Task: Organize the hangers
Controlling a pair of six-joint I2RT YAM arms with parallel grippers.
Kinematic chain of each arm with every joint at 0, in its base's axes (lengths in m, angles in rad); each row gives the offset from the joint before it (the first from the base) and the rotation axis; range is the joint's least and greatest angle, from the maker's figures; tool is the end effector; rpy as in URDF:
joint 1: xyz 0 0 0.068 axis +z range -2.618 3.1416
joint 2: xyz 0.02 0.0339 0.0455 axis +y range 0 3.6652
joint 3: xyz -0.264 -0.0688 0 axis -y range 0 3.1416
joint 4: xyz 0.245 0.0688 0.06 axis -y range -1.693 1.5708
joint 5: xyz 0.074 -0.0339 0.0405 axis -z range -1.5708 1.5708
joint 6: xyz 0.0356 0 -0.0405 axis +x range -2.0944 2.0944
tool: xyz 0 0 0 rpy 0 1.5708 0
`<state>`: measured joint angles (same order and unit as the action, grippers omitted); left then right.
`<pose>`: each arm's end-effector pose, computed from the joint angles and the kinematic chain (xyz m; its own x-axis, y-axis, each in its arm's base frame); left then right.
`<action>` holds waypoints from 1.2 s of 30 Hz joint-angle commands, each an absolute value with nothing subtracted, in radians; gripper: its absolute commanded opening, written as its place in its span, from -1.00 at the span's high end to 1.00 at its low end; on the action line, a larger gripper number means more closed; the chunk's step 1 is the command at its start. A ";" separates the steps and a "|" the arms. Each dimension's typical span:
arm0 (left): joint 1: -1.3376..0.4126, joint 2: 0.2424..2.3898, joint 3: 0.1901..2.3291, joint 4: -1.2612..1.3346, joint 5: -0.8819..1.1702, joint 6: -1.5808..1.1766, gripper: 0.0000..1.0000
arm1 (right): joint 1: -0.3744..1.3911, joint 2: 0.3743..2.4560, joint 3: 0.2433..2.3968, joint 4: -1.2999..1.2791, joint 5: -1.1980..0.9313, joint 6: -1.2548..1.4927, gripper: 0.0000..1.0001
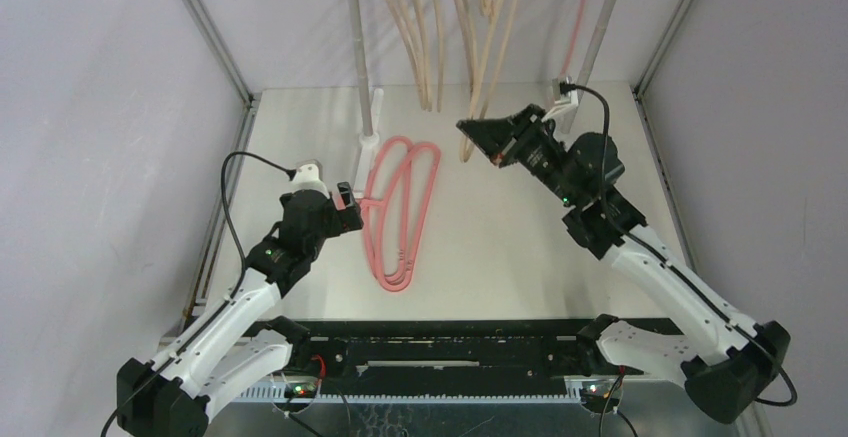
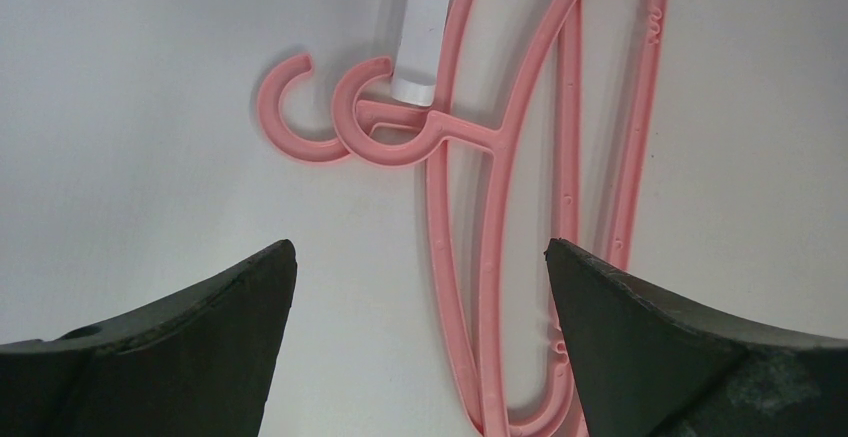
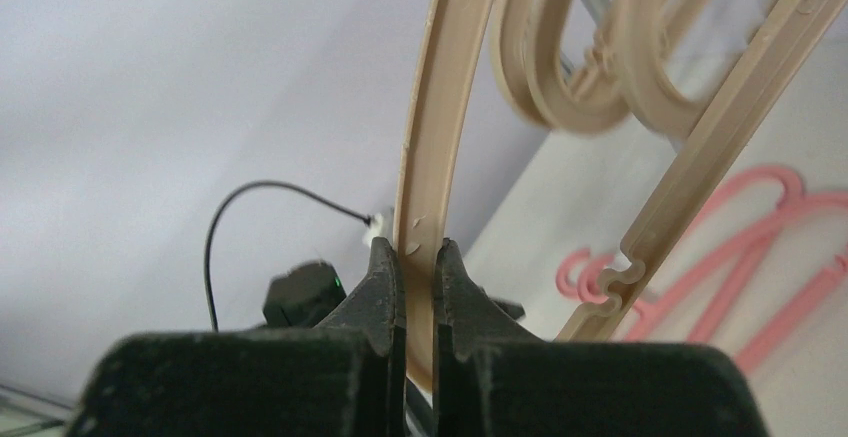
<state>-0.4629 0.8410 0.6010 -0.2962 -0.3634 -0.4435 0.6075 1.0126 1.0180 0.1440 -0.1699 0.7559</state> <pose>0.1743 -0.0728 0.2555 -0.4747 -0.2114 -0.8544 -0.0661 0.9766 -0.2049 0.1876 0.1378 0.4150 -0.3912 0.5515 -0.7368 -0.5931 0.4611 0.6600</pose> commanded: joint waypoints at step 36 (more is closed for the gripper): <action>-0.468 0.789 0.584 -0.302 -0.409 -0.441 -0.99 | 0.339 1.543 1.486 0.125 -0.482 1.059 1.00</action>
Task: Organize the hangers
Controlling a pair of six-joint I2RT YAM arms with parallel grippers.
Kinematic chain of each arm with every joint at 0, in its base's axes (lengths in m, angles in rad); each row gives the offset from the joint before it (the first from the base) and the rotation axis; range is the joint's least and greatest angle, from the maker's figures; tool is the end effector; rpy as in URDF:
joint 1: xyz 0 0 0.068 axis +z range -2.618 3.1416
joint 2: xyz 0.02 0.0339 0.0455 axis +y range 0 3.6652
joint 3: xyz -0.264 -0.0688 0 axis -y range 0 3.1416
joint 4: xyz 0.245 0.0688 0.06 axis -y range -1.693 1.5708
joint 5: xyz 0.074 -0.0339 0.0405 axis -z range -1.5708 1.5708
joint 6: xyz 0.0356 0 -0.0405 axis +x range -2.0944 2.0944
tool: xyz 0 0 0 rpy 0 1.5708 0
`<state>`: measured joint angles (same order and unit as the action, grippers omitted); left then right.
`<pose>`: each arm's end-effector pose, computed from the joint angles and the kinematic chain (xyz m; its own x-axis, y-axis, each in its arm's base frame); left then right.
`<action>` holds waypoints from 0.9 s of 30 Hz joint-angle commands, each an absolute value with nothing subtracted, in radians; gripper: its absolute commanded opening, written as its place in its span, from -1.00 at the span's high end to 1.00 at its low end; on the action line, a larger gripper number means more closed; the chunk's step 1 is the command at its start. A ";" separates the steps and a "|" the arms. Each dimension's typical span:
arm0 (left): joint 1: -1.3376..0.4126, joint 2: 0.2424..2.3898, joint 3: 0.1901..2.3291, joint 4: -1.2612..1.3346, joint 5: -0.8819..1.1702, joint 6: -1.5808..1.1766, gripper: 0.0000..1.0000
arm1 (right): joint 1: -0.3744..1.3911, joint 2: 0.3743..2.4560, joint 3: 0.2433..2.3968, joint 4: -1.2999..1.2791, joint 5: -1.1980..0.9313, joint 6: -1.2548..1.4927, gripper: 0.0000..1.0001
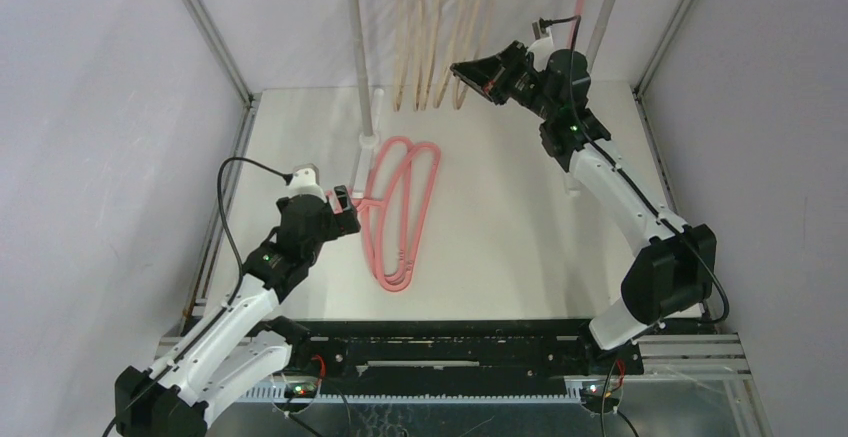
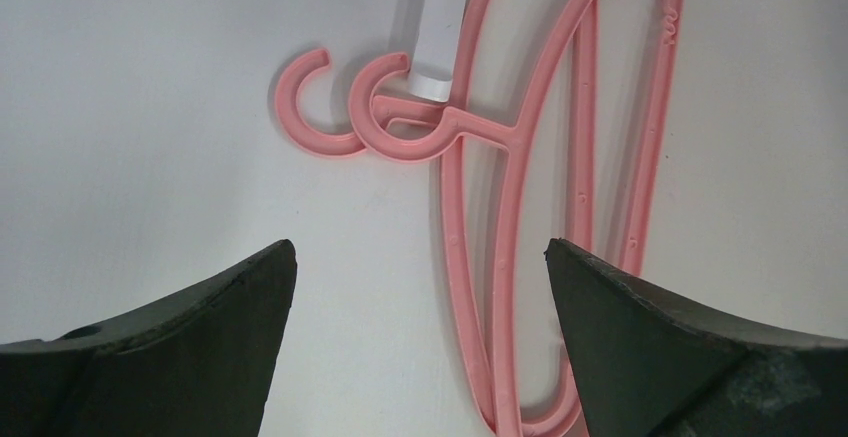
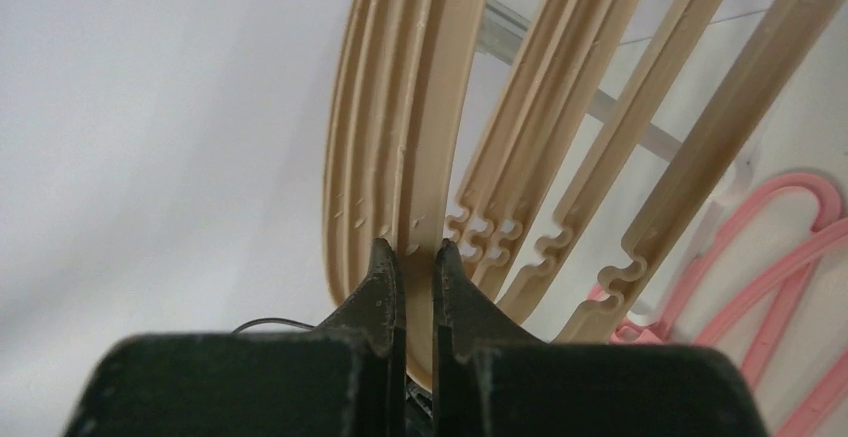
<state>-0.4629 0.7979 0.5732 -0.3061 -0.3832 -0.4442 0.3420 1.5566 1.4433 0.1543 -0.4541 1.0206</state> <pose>0.1672 -0.0685 0.2522 -0.4630 -0.2144 -0.8600 -0.0812 0.9765 -0.1997 0.3456 0.1396 0.4137 -0.5887 0.6036 -0.5377 -0.4064 0.3541 0.8423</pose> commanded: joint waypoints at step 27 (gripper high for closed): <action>-0.468 0.772 0.577 -0.295 -0.423 -0.431 -0.99 | 0.546 1.877 1.912 -0.161 -0.484 0.924 1.00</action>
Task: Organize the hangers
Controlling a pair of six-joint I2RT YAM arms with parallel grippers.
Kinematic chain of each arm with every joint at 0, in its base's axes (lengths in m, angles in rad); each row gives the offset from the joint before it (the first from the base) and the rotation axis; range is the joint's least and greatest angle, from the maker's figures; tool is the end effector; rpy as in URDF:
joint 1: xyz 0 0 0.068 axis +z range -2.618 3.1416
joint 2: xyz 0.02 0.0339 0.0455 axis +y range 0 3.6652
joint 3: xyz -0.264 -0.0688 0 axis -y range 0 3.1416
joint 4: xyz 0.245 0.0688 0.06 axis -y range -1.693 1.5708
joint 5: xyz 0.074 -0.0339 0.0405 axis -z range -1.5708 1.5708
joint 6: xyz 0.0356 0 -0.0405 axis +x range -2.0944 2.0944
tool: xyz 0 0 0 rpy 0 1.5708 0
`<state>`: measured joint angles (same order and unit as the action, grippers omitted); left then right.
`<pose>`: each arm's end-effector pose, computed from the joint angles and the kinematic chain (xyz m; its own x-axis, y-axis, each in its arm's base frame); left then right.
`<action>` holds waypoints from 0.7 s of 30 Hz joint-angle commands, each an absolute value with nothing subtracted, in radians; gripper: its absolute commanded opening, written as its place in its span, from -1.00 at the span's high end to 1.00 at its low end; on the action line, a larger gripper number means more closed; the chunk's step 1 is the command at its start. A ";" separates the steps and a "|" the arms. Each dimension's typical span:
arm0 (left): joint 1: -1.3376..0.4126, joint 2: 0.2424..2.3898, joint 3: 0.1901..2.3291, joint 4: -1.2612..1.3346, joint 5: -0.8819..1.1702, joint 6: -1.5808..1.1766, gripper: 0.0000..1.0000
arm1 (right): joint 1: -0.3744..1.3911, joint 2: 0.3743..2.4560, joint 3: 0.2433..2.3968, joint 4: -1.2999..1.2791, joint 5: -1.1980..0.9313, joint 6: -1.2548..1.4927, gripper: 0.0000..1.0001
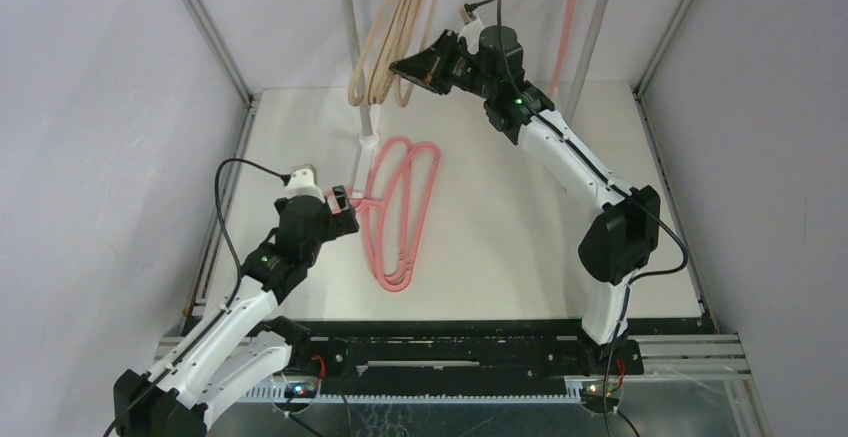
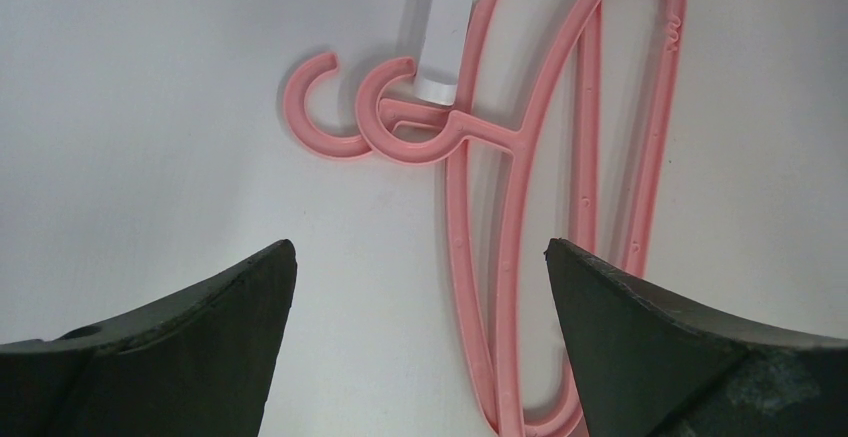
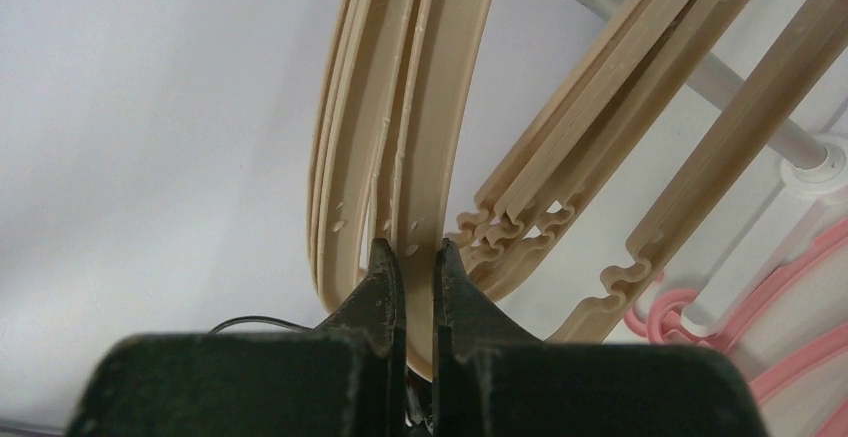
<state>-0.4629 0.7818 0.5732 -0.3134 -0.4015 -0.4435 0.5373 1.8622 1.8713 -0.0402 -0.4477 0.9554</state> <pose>0.1649 -0.0667 0.2542 -0.4493 -0.2172 -0.8666 -0.0940 0.9761 -0.1960 0.3756 0.2417 0.4253 -0.6957 0.4423 -0.5660 -0.4591 0.3322 0.8239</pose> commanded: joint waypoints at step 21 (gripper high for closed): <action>-0.468 0.832 0.587 -0.294 -0.442 -0.437 -0.99 | 0.567 1.300 1.311 -0.241 -0.197 0.617 -1.00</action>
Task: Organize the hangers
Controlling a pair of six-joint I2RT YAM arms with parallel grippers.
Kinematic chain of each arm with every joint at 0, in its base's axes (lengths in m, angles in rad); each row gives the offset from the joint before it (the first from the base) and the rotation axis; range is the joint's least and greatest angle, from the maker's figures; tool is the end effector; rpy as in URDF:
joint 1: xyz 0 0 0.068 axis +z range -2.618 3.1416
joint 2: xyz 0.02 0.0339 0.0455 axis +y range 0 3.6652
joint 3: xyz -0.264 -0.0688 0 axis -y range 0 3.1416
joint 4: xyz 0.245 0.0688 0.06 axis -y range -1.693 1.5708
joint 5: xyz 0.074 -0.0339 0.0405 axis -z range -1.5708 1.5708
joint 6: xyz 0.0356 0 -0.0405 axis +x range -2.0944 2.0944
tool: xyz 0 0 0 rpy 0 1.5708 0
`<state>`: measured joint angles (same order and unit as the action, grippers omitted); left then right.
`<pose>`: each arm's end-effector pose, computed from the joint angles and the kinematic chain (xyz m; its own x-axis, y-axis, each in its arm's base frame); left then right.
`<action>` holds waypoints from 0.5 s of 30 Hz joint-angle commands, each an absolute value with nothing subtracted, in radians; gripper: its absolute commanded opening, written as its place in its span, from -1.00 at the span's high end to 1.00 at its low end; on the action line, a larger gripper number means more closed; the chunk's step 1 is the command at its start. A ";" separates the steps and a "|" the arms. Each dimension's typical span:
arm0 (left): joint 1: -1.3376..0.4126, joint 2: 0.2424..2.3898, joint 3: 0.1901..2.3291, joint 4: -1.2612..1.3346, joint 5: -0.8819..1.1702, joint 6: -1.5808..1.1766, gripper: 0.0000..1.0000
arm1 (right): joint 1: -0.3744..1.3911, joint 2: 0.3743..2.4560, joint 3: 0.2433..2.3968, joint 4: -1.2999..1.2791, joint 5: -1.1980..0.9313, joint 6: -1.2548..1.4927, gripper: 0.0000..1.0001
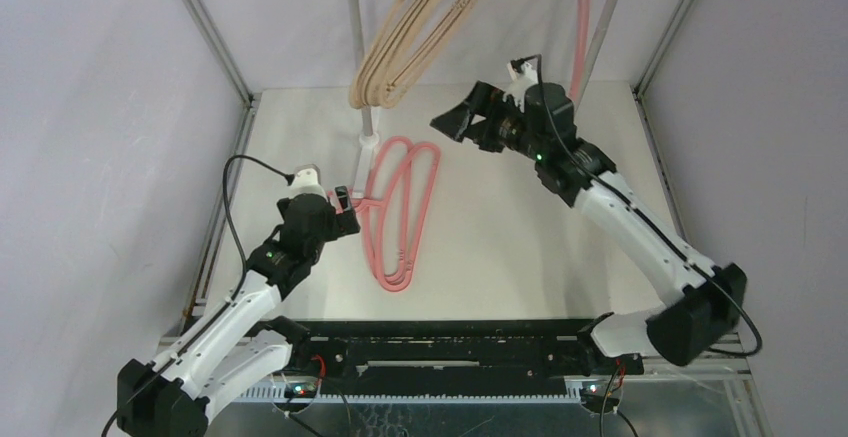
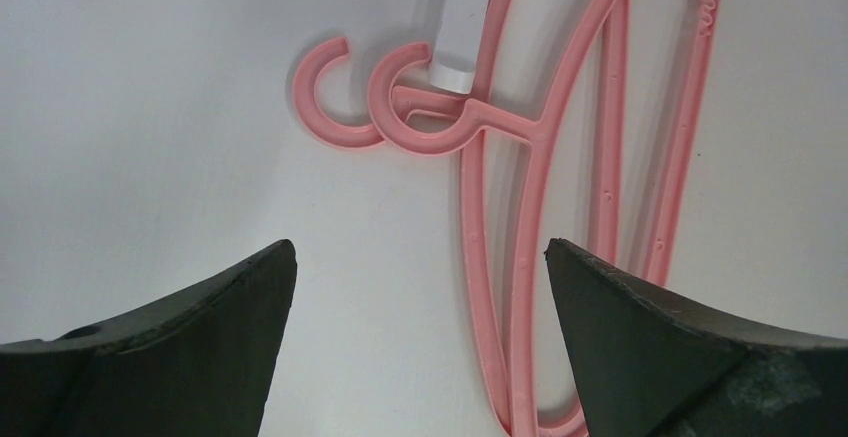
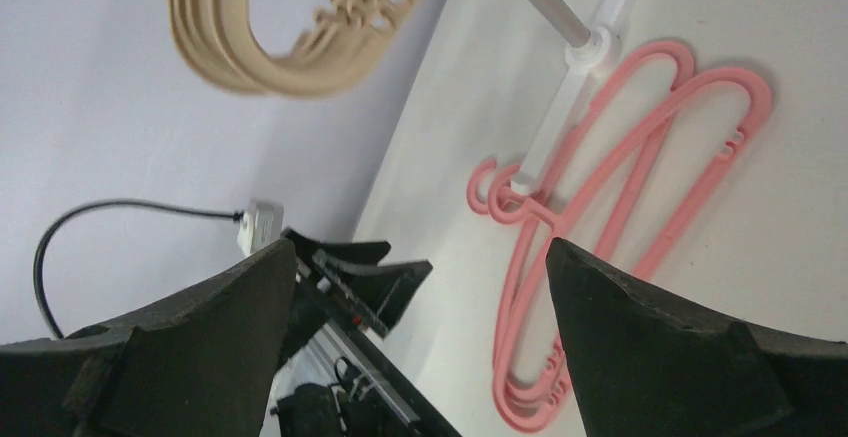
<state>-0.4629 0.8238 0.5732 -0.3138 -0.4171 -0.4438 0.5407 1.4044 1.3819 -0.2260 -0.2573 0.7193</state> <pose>0.1701 -0.0688 0.2476 -0.4761 -0.2012 -0.8561 -0.1134 0.9794 -0.1671 0.2763 0.1764 0.4017 -0.6259 0.3674 -0.6879 -0.3946 0.6116 0.6857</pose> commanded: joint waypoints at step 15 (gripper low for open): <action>-0.463 0.863 0.550 -0.292 -0.431 -0.529 -0.99 | 1.021 1.366 1.106 -0.409 0.156 0.431 -1.00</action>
